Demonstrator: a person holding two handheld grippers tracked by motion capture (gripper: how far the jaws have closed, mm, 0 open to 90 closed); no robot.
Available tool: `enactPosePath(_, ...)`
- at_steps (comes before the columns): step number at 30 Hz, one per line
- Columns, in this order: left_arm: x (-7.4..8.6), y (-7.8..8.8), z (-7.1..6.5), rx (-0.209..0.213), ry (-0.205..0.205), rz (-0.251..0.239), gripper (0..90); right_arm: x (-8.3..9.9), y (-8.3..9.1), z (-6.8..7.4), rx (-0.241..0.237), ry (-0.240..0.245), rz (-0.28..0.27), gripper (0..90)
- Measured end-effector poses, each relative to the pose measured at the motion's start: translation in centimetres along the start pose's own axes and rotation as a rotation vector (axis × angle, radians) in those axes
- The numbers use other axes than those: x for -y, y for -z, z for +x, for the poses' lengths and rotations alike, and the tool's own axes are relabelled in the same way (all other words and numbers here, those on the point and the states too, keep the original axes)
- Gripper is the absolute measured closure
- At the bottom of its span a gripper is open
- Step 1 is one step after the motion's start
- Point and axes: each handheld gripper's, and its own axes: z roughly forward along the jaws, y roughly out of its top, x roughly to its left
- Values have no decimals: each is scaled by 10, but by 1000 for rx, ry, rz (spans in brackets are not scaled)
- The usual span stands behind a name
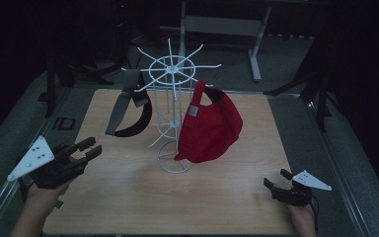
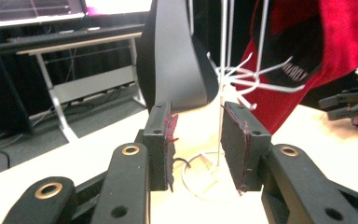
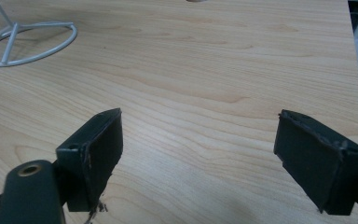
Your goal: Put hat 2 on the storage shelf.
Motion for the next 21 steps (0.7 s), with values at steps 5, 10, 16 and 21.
enactPosePath(5,22,-3,2,-9,30,11,646,0,0,0,0,1,2,153)
enactPosePath(10,44,-7,2,-25,52,28,646,0,0,0,0,1,2,153)
enactPosePath(16,72,-15,3,-22,54,49,626,0,0,1,1,3,4,153)
enactPosePath(21,92,-21,2,-22,73,62,626,0,0,0,2,1,2,153)
